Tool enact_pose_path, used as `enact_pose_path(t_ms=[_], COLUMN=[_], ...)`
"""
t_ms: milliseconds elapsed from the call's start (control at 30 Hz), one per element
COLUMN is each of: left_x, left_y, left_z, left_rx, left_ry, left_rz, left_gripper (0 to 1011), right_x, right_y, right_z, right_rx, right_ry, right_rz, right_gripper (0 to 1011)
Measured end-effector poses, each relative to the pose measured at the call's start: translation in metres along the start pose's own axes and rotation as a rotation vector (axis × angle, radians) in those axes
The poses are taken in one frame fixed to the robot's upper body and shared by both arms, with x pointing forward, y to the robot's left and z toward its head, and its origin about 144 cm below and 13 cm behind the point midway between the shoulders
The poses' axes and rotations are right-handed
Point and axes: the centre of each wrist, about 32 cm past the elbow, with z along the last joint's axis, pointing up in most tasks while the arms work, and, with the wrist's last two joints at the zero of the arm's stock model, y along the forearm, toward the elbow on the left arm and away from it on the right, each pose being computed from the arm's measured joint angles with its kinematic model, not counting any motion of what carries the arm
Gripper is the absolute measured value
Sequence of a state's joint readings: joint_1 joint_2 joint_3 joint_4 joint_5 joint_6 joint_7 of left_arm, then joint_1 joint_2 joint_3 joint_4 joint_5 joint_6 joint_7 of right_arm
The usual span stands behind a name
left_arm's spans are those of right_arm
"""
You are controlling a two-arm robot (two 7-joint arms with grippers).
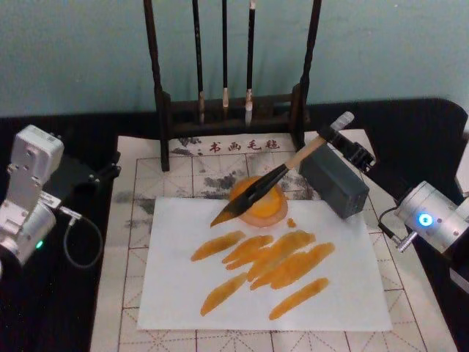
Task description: Pick up the brush from the inkstone, write on the paper, then place the brush back to its original position.
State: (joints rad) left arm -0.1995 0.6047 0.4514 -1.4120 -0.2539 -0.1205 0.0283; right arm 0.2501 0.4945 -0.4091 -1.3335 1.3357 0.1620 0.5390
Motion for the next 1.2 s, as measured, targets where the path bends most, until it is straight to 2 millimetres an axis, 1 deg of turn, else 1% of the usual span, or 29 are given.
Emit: enact_pose_path(t_ms=[567,867,1200], left_x=[0.000,0.000,0.000], left_y=[0.000,0.000,0.000], left_z=[0.000,0.000,0.000], left_rx=[0.000,0.000,0.000], left_ry=[0.000,0.000,0.000], left_rz=[0.000,0.000,0.000], left_gripper=[1001,1001,1001], right_x=[0.003,0.002,-0.002], right_y=[0.013,0.014,0.016], right_z=[-0.006,-0.007,-0.008], right_rx=[-0.078,-0.129,-0.182], right_ry=[-0.006,-0.010,-0.055], right_rz=[0.019,0.041,0.064], right_gripper=[175,175,175])
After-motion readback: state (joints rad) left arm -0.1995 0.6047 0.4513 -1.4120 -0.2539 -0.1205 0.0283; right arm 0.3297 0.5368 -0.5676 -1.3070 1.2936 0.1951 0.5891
